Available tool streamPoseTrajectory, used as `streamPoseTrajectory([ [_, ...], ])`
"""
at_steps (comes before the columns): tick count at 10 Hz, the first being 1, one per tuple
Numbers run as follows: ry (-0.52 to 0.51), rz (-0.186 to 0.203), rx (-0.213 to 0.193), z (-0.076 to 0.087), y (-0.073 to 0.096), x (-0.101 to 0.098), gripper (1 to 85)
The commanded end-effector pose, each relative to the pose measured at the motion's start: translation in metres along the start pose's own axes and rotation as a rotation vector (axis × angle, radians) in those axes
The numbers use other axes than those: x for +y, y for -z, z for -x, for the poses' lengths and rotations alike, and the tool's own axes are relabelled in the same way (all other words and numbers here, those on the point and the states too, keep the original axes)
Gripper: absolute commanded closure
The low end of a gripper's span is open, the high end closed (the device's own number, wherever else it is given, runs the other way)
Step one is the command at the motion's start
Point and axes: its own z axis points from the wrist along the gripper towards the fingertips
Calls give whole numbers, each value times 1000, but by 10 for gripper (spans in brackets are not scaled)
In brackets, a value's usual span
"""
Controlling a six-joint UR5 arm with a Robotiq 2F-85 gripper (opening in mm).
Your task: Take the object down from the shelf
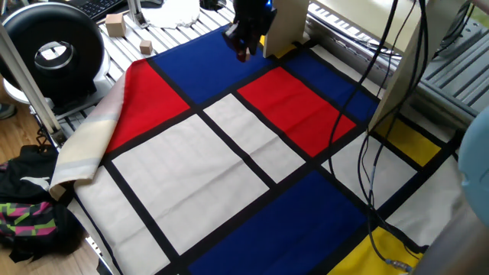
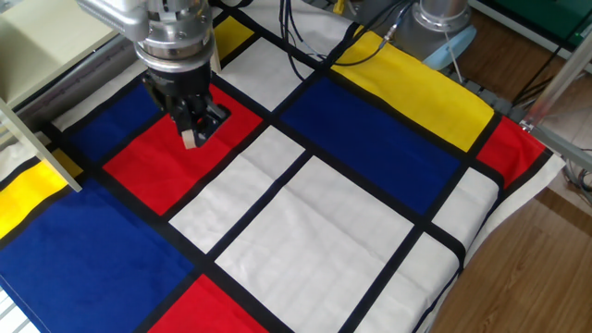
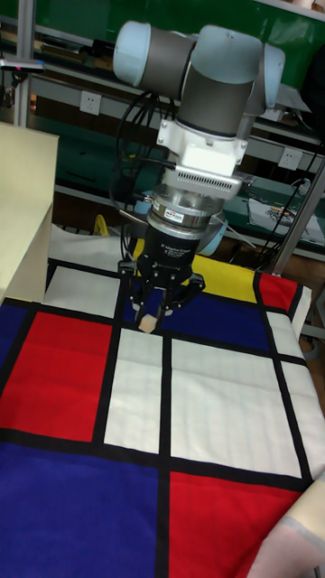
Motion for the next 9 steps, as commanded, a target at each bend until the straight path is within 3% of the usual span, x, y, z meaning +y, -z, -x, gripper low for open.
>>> streamPoseTrajectory([
  [1,-30,10,24,-6,1,2,843],
  [3,-32,-13,23,-6,1,-4,843],
  [5,-8,-13,16,5,-12,-7,843],
  [9,5,7,-8,35,-63,1,843],
])
